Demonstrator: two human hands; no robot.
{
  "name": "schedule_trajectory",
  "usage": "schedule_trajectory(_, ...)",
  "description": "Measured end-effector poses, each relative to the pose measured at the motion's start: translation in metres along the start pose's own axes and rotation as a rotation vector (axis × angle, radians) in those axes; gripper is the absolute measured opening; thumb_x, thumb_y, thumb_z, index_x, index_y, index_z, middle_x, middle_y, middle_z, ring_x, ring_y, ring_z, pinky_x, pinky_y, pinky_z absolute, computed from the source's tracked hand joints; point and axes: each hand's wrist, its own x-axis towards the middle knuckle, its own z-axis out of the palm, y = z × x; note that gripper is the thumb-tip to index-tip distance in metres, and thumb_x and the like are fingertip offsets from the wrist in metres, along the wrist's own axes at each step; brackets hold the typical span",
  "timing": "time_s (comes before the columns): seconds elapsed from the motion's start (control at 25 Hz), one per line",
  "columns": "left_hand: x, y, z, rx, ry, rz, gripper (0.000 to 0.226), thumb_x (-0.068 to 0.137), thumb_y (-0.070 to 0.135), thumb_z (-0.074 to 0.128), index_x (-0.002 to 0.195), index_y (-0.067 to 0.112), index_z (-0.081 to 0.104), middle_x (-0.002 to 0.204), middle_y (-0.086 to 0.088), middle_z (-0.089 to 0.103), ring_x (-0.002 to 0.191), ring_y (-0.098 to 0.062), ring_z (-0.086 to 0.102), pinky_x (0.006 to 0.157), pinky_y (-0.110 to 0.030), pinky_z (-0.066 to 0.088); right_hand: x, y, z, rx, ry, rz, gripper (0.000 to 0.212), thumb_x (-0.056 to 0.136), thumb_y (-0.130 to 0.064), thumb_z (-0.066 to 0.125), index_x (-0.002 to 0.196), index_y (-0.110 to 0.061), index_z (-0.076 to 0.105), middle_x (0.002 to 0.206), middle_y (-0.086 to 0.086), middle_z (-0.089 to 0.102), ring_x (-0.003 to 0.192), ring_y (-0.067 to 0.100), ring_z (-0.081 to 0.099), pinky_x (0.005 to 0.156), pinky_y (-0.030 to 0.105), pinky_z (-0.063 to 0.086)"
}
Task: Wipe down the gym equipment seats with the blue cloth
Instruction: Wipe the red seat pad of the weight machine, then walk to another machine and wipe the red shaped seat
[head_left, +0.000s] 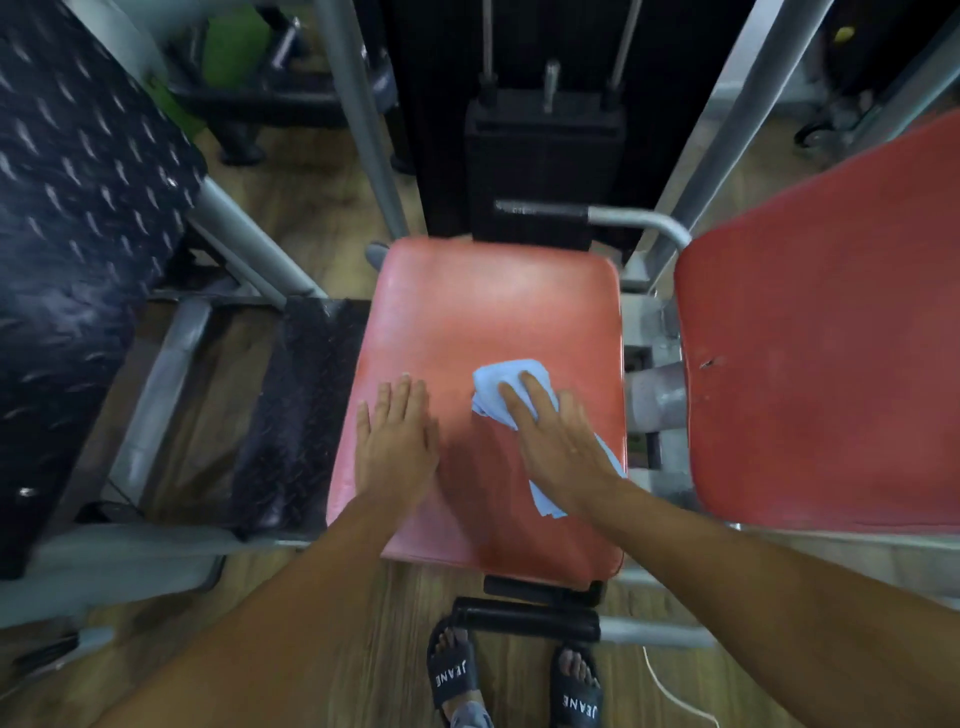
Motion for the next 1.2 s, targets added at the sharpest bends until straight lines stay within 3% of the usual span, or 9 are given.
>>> schedule_trajectory(0.08, -0.006, 0.007, -0.059, 0.028, 0.027, -0.017, 0.051, 0.101, 0.033, 0.025, 0.149, 0.017, 0.029, 0.159, -0.002, 0.024, 0.148, -0.023, 0.014, 0.121, -0.047, 0.006, 0.018, -0.005, -0.058, 0.108, -0.01, 0.021, 0.059, 0.084, -0.007, 0.03, 0.141, -0.016, 0.044, 0.146, 0.014, 0.042, 0.083, 0.034, 0.052, 0.079, 0.04, 0.043)
schedule_trajectory(0.16, -0.016, 0.011, -0.125, 0.055, 0.093, -0.015, 0.051, 0.101, 0.03, 0.031, 0.15, 0.018, 0.027, 0.16, -0.001, 0.021, 0.148, -0.022, 0.011, 0.121, -0.046, 0.004, 0.036, -0.012, -0.118, 0.225, -0.108, 0.008, 0.058, 0.094, -0.009, 0.032, 0.15, -0.022, 0.024, 0.157, 0.007, 0.019, 0.109, 0.038, 0.042, 0.099, 0.044, 0.033)
schedule_trajectory(0.2, -0.02, 0.012, -0.156, 0.063, 0.13, -0.017, 0.05, 0.101, 0.03, 0.032, 0.15, 0.018, 0.027, 0.159, 0.0, 0.021, 0.148, -0.022, 0.012, 0.12, -0.046, 0.005, 0.044, -0.014, -0.144, 0.258, -0.115, -0.014, 0.057, 0.095, -0.011, 0.032, 0.15, -0.022, 0.021, 0.157, 0.007, 0.016, 0.111, 0.037, 0.039, 0.1, 0.044, 0.03)
schedule_trajectory(0.28, -0.038, 0.012, -0.214, 0.089, 0.208, -0.065, 0.05, 0.101, 0.031, 0.033, 0.149, 0.017, 0.029, 0.159, 0.0, 0.024, 0.147, -0.023, 0.016, 0.12, -0.046, 0.008, 0.061, -0.023, -0.192, 0.25, 0.052, -0.117, 0.052, 0.092, -0.013, 0.03, 0.143, -0.019, 0.03, 0.149, 0.012, 0.03, 0.098, 0.036, 0.045, 0.088, 0.043, 0.037)
schedule_trajectory(0.4, -0.08, 0.005, -0.298, 0.096, 0.316, -0.195, 0.05, 0.102, 0.033, 0.033, 0.149, 0.017, 0.03, 0.158, -0.001, 0.025, 0.147, -0.023, 0.017, 0.119, -0.047, 0.01, 0.077, -0.053, -0.269, 0.19, 0.299, -0.309, 0.05, 0.076, -0.016, 0.028, 0.121, -0.014, 0.049, 0.115, 0.015, 0.06, 0.063, 0.028, 0.047, 0.056, 0.036, 0.039)
schedule_trajectory(0.56, -0.161, -0.019, -0.372, 0.093, 0.412, -0.387, 0.05, 0.101, 0.036, 0.034, 0.148, 0.018, 0.03, 0.157, 0.0, 0.029, 0.146, -0.023, 0.02, 0.119, -0.048, 0.012, 0.073, -0.126, -0.344, 0.136, 0.35, -0.528, 0.043, 0.079, -0.018, 0.049, 0.12, -0.011, 0.058, 0.114, 0.014, 0.062, 0.063, 0.032, 0.051, 0.054, 0.037, 0.041)
schedule_trajectory(0.96, -0.417, -0.141, -0.44, 0.09, 0.575, -0.885, 0.038, 0.098, 0.035, 0.039, 0.13, 0.017, 0.048, 0.136, -0.001, 0.053, 0.126, -0.025, 0.044, 0.109, -0.048, 0.029, -0.043, -0.391, -0.412, 0.235, 0.209, -1.048, 0.048, 0.081, -0.019, 0.06, 0.129, -0.011, 0.054, 0.125, 0.014, 0.057, 0.068, 0.035, 0.051, 0.06, 0.039, 0.042)
schedule_trajectory(1.08, -0.504, -0.185, -0.44, 0.089, 0.634, -1.05, 0.043, 0.098, 0.034, 0.039, 0.136, 0.015, 0.045, 0.141, -0.001, 0.049, 0.129, -0.024, 0.042, 0.109, -0.045, 0.027, -0.092, -0.477, -0.421, 0.262, 0.206, -1.225, 0.052, 0.087, -0.022, 0.05, 0.138, -0.014, 0.043, 0.137, 0.011, 0.046, 0.082, 0.037, 0.052, 0.071, 0.042, 0.04)
schedule_trajectory(1.2, -0.585, -0.22, -0.426, 0.061, 0.65, -1.183, 0.044, 0.099, 0.035, 0.038, 0.137, 0.016, 0.044, 0.142, -0.001, 0.048, 0.13, -0.023, 0.041, 0.111, -0.045, 0.026, -0.148, -0.552, -0.425, 0.286, 0.17, -1.356, 0.056, 0.088, -0.029, 0.021, 0.138, -0.016, 0.04, 0.139, 0.009, 0.043, 0.105, 0.038, 0.053, 0.08, 0.043, 0.039)
